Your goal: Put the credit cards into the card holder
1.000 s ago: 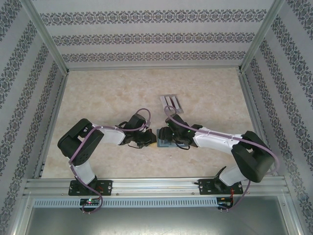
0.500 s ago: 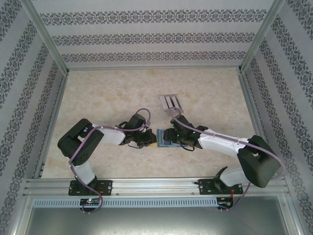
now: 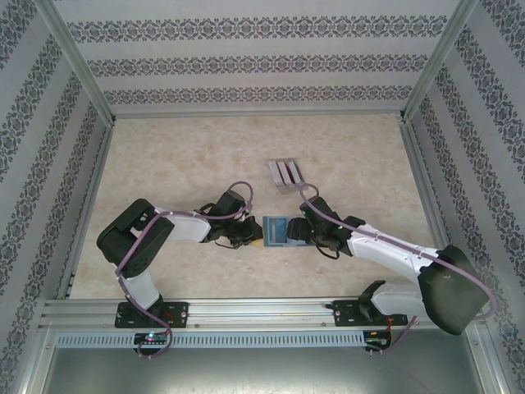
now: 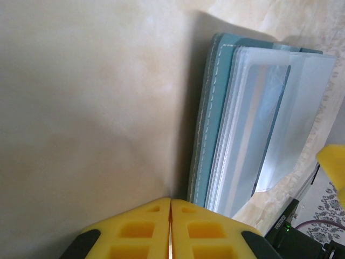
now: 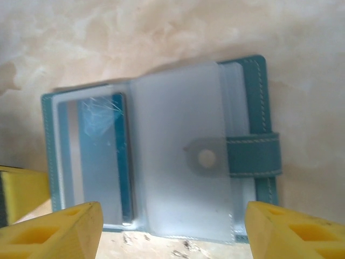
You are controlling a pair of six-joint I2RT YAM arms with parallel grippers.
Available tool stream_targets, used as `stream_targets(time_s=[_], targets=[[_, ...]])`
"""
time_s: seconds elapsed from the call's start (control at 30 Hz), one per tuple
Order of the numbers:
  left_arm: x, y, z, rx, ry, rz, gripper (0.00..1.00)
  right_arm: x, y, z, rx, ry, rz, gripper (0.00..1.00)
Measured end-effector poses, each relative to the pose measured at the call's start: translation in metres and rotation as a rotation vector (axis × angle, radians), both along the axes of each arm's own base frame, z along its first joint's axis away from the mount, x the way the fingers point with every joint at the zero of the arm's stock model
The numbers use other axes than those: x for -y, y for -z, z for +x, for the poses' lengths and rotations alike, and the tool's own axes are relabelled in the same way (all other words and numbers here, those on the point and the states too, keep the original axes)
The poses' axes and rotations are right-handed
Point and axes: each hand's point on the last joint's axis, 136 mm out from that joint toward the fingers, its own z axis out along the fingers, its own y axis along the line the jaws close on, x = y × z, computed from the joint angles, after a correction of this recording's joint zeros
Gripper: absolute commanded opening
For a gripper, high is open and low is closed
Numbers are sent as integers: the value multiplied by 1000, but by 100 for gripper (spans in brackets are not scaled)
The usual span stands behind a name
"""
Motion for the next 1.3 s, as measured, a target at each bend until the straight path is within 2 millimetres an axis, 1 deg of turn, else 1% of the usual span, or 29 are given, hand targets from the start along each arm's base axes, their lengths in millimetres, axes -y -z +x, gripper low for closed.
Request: stream_targets(time_s=[0.1, 0.2, 0.27, 0.53, 0.67, 0.8, 0.83, 0.97, 1.07, 1.13, 1.2, 1.27, 1.3], targets=[[0, 0, 0, -3, 0, 3, 10, 7, 11, -6, -28, 7, -6, 70], [0, 0, 0, -11, 0, 8, 10, 6, 14, -10, -43, 0, 0, 68], [0, 0, 0, -12, 0, 10, 10, 2, 13, -9, -36, -10, 23, 66], [0, 0, 0, -17, 0, 13, 10, -7, 8, -5, -15, -33, 59, 62], [0, 0, 1, -21, 0, 16, 10, -11, 9, -4, -15, -49, 71, 62], [0, 0, 0, -23, 1, 18, 10, -20, 4, 0, 4, -69, 109, 62], [0, 0, 0, -23, 0, 18, 11, -23, 2, 1, 10, -76, 121, 62], [3, -3, 1, -14, 7, 16, 22, -33, -6, 5, 39, -100, 173, 61], [3, -6, 1, -4, 10, 9, 31, -44, -14, 8, 65, -123, 215, 61], [0, -8, -2, -3, 10, 5, 34, -52, -17, 9, 82, -143, 236, 62], [-10, -9, -8, -19, -2, 15, 34, -63, -16, 6, 91, -170, 247, 63], [-25, -11, -10, -43, -31, 35, 35, -74, -13, 3, 92, -199, 255, 63], [-33, -12, -9, -53, -48, 44, 37, -78, -10, 2, 87, -207, 257, 64]])
